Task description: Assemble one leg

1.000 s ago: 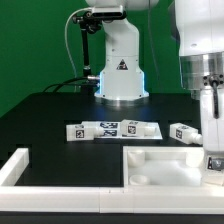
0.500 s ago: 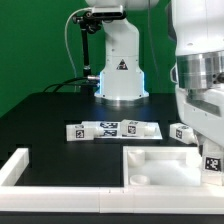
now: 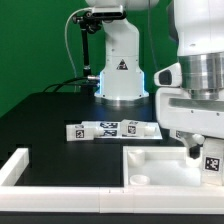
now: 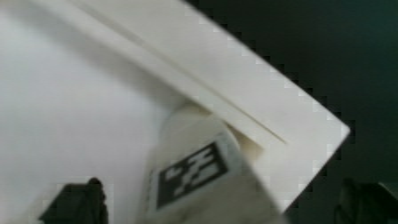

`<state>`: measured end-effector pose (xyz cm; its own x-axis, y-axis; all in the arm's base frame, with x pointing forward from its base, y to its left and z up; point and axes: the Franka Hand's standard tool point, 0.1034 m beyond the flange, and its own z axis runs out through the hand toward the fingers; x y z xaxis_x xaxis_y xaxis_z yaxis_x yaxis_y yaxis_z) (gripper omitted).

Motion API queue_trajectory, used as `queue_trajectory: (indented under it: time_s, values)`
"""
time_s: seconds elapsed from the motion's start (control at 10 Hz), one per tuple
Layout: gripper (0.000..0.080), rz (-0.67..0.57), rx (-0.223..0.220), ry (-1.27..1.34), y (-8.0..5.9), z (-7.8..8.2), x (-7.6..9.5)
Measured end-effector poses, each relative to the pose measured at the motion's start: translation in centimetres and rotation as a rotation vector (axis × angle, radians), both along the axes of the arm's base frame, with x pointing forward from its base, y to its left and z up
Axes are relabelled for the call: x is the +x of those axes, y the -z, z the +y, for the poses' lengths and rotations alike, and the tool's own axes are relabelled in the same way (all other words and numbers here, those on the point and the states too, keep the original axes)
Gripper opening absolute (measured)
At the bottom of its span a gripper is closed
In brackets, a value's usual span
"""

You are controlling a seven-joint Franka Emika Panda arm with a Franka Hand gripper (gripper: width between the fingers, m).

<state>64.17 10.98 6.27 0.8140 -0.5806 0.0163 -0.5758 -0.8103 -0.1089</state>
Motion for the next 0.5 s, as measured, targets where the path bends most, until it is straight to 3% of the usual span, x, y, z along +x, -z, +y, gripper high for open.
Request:
queue_trajectory:
  time_s: [0.1, 0.2, 0.4, 0.5]
  values:
    - [0.0649, 0.008, -0.032, -0.134, -0.18, 0.11, 0.38]
    - [0.0649, -0.002, -0.031, -0.115, -0.17, 0.01, 0.54]
    - [0.0395, -0.001, -0.031, -0.091, -0.16, -0.02, 0.54]
    - [0.0395, 0.004, -0.028, -0.047, -0.12, -0.09, 0.49]
